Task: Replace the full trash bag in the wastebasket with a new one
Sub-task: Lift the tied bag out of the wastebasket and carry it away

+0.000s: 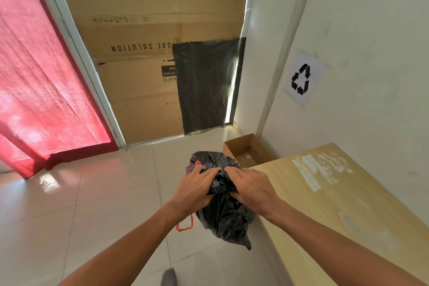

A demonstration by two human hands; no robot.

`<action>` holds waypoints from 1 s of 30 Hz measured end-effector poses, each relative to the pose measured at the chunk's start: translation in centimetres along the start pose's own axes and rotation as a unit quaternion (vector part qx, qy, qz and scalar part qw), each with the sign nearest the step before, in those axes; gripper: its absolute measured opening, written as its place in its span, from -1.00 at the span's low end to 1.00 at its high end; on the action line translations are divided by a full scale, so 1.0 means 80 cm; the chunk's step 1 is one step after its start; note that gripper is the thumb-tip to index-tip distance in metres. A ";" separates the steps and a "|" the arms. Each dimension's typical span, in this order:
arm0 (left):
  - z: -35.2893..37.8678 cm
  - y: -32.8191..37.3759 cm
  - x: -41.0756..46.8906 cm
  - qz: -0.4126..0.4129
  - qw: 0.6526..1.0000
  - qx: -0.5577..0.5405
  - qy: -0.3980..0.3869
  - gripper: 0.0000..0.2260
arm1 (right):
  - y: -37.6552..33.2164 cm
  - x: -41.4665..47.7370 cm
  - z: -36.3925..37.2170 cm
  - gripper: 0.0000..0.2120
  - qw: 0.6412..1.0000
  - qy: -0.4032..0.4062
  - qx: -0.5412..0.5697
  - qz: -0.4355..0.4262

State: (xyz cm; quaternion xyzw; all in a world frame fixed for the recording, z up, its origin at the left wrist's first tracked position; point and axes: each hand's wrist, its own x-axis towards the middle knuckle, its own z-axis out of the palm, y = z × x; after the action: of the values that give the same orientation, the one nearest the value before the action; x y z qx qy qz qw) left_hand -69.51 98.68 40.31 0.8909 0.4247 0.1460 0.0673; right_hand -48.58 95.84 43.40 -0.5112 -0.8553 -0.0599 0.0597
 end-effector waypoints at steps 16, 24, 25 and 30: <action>0.054 -0.232 0.343 0.059 0.993 -0.072 -0.068 -0.53 | 0.184 0.291 0.088 -0.47 0.986 -0.024 0.008 0.163; 0.151 -0.249 0.535 0.068 0.982 -0.112 -0.139 -0.49 | 0.344 0.349 0.176 -0.36 0.957 -0.063 0.048 0.278; 0.165 -0.249 0.556 0.071 0.980 -0.118 -0.147 -0.47 | 0.363 0.353 0.188 -0.35 0.952 -0.069 0.054 0.292; 0.242 -0.256 0.645 0.092 0.971 -0.131 -0.180 -0.52 | 0.443 0.371 0.256 -0.38 0.933 -0.082 0.070 0.344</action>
State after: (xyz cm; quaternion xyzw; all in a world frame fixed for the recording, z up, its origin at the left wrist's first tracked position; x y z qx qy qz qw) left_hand -47.73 151.72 27.44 0.9211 0.2994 0.0431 0.2451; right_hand -32.14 141.57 29.54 -0.7717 -0.6311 0.0665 0.0419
